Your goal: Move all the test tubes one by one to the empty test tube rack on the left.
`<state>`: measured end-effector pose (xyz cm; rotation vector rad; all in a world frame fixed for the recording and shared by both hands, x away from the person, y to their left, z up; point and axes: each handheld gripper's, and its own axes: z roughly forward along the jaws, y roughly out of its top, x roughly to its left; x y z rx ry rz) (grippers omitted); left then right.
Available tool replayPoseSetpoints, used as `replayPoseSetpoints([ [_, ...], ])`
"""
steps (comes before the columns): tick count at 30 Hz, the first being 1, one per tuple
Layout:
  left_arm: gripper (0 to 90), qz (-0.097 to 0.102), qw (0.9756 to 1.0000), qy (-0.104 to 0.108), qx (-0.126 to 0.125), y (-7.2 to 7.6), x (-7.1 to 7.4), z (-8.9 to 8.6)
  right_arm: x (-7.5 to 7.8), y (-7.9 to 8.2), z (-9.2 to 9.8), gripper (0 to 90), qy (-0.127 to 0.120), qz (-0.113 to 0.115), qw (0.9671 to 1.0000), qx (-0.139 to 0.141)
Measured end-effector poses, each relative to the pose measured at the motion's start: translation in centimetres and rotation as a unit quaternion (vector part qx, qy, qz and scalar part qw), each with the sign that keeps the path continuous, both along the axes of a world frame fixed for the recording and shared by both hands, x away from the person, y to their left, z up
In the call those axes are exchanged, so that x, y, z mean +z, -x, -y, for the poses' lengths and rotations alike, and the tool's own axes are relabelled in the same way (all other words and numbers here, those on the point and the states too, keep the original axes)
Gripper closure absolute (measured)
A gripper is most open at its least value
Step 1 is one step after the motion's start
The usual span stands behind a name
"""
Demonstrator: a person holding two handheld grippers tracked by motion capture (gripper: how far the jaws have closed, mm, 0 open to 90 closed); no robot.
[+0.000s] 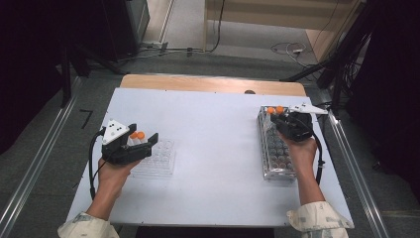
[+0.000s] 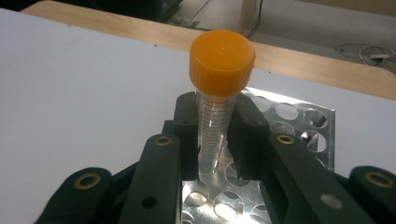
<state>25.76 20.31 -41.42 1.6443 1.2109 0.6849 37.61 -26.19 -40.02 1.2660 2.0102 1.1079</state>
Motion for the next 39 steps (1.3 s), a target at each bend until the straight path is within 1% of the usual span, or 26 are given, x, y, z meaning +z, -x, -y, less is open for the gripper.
replayPoseSetpoints([
  [9, 20.8, 0.0, 1.0, -0.001, -0.002, 0.1, 0.1, 0.0, 1.6, 1.1, 0.0, 72.2, -0.009, 0.015, 0.9998, 0.009],
  [16, 20.8, 0.002, 1.0, -0.001, -0.003, 0.1, 0.2, 0.1, 2.1, 1.8, -0.7, 72.3, -0.01, 0.017, 0.9994, 0.028],
  [26, 20.9, 0.004, 0.9999, -0.001, -0.011, 0.3, 0.3, 0.5, 1.6, 2.4, -3.1, 72.2, -0.005, 0.009, 0.9977, 0.067],
  [31, 20.8, 0.005, 0.9998, -0.004, -0.019, 0.4, 0.4, 0.9, 1.4, 2.8, -4.2, 72.2, -0.013, -0.001, 0.9957, 0.092],
  [33, 20.8, 0.006, 0.9998, -0.003, -0.02, 0.4, 0.4, 1.0, 1.3, 3.0, -4.8, 72.2, -0.007, -0.002, 0.9948, 0.101],
  [36, 20.7, 0.004, 0.9997, 0.003, -0.023, 0.4, 0.4, 1.0, 1.0, 3.2, -5.7, 72.2, -0.002, -0.006, 0.9934, 0.115],
  [39, 20.6, 0.004, 0.9997, 0.003, -0.023, 0.5, 0.4, 1.1, 0.7, 3.5, -6.5, 72.2, 0.002, -0.011, 0.9919, 0.127],
])
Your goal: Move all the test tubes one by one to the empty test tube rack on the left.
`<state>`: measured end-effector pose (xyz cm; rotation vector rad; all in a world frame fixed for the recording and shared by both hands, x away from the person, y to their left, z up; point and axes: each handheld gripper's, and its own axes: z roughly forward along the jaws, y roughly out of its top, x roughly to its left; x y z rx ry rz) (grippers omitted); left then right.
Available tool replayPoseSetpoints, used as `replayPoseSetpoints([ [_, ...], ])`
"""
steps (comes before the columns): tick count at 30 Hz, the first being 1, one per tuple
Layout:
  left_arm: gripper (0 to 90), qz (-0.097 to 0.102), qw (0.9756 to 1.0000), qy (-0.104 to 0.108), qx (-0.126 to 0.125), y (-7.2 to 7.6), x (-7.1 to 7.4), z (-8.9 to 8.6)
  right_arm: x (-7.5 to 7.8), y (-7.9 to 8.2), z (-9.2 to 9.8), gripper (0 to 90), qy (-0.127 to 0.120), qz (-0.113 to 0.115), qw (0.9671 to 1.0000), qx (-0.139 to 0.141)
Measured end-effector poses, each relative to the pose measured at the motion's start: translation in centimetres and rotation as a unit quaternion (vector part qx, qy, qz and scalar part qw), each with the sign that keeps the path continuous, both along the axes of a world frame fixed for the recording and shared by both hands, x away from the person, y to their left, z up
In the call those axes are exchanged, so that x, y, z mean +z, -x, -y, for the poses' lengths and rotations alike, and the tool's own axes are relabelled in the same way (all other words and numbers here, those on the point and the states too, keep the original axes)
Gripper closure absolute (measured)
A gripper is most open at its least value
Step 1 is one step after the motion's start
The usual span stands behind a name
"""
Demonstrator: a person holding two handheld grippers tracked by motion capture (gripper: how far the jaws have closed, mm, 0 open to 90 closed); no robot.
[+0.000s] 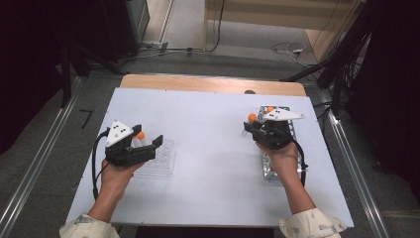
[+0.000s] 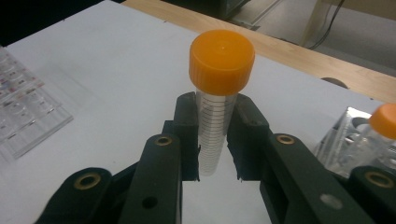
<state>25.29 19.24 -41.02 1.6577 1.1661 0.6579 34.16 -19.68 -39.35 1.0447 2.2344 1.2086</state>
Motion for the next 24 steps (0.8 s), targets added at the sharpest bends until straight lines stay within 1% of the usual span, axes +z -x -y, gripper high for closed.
replayPoseSetpoints([
  [10, 20.6, -0.001, 0.9999, -0.005, -0.015, 0.2, -0.1, 0.8, -1.0, 0.9, -2.8, 72.2, 0.018, -0.01, 0.9988, 0.045],
  [17, 20.6, -0.002, 0.9997, -0.006, -0.023, 0.2, -0.2, 1.5, -1.5, 1.4, -4.0, 72.2, 0.022, -0.018, 0.9975, 0.065],
  [21, 20.6, -0.003, 0.9995, -0.007, -0.031, 0.3, -0.3, 2.1, -1.6, 1.8, -4.6, 72.2, 0.023, -0.018, 0.9966, 0.077],
  [24, 20.6, -0.005, 0.9991, -0.012, -0.039, 0.4, -0.4, 2.5, -1.8, 2.1, -5.2, 72.2, 0.025, -0.023, 0.9956, 0.087],
])
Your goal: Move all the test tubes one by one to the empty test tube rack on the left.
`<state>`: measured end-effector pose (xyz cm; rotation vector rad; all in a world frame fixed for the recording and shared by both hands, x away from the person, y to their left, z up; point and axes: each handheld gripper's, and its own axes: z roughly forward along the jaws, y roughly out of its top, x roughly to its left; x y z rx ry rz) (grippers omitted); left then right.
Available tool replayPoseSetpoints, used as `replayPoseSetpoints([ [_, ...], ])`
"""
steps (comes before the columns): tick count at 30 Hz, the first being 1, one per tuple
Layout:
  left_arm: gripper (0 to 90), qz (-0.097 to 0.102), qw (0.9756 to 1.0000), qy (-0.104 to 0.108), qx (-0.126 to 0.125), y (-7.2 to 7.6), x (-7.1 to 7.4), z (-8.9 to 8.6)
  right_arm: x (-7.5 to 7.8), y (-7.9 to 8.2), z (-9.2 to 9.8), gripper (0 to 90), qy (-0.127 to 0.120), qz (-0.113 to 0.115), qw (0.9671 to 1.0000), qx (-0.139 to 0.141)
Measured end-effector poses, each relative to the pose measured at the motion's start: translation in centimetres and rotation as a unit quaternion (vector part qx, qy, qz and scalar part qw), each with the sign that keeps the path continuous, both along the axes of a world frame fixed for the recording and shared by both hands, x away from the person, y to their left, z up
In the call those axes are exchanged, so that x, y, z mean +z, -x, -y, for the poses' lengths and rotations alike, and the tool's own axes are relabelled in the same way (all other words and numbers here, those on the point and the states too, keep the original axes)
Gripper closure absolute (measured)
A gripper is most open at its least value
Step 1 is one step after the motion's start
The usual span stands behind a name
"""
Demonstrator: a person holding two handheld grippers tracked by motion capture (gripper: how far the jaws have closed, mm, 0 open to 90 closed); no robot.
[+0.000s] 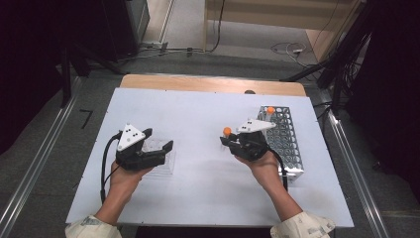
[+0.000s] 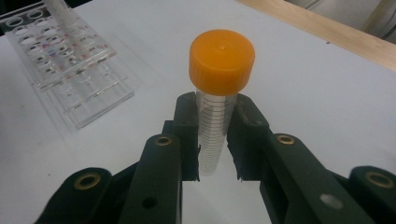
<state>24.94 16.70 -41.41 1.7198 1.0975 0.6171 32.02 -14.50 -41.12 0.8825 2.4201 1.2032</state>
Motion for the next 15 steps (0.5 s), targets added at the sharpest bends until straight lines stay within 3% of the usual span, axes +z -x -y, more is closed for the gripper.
replayPoseSetpoints([
  [15, 20.6, -0.008, 0.9994, -0.007, -0.034, 0.4, -0.7, 2.3, -1.4, 1.4, -2.9, 72.2, 0.011, -0.014, 0.9986, 0.051],
])
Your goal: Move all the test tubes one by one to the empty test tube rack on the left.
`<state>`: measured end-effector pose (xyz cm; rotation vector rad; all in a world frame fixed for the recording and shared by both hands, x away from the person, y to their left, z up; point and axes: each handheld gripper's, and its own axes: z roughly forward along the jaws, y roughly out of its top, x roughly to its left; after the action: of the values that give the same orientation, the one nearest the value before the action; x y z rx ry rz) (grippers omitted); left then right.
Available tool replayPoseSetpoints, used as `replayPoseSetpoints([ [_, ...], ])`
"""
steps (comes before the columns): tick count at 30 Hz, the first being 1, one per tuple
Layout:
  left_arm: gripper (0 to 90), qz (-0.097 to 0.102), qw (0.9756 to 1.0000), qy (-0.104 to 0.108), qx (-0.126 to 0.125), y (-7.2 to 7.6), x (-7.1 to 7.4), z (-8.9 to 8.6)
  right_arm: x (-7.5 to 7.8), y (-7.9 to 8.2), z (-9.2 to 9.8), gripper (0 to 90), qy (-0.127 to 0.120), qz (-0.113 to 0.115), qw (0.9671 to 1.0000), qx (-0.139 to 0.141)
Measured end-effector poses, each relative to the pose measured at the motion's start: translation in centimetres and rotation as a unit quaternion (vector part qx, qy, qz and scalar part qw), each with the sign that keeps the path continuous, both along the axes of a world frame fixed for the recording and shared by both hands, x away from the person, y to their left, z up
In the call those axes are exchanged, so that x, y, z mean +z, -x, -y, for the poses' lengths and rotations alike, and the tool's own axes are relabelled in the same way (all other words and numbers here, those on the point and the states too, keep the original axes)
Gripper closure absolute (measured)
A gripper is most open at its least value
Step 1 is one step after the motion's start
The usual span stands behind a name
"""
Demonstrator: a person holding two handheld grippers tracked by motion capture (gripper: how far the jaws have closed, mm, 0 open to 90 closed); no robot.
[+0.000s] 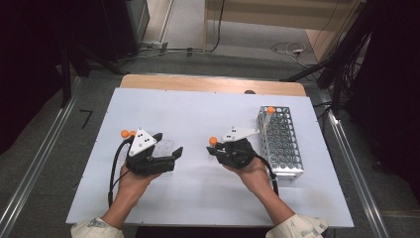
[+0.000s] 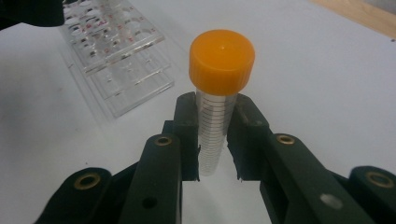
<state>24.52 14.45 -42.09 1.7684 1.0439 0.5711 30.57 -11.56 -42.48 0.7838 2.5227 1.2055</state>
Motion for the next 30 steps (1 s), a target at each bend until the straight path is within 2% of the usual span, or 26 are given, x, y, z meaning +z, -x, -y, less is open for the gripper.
replayPoseSetpoints([
  [3, 20.5, -0.002, 0.9999, -0.003, -0.012, 0.1, -0.2, 0.6, -0.3, 0.4, -0.7, 72.2, 0.007, -0.002, 0.9999, 0.012],
  [8, 19.8, -0.007, 0.9994, 0.004, -0.034, 0.4, -0.4, 1.6, -0.9, 0.9, -1.6, 72.2, 0.014, -0.01, 0.9994, 0.031],
  [12, 19.7, -0.008, 0.999, 0.003, -0.043, 0.6, -0.5, 2.2, -1.3, 1.3, -2.3, 72.1, 0.018, -0.012, 0.9987, 0.047],
  [21, 30.3, -0.008, 0.998, 0.003, -0.062, 0.9, -0.7, 3.0, -1.6, 2.1, -3.3, 72.1, 0.012, -0.024, 0.9974, 0.068],
  [25, 42.7, -0.004, 0.9971, 0.009, -0.076, 1.0, -0.8, 3.1, -1.6, 2.3, -3.6, 72.1, 0.009, -0.023, 0.9968, 0.076],
  [30, 52.7, -0.005, 0.9959, 0.009, -0.09, 1.1, -1.0, 3.3, -1.5, 2.5, -3.7, 72.1, 0.007, -0.026, 0.9966, 0.078],
])
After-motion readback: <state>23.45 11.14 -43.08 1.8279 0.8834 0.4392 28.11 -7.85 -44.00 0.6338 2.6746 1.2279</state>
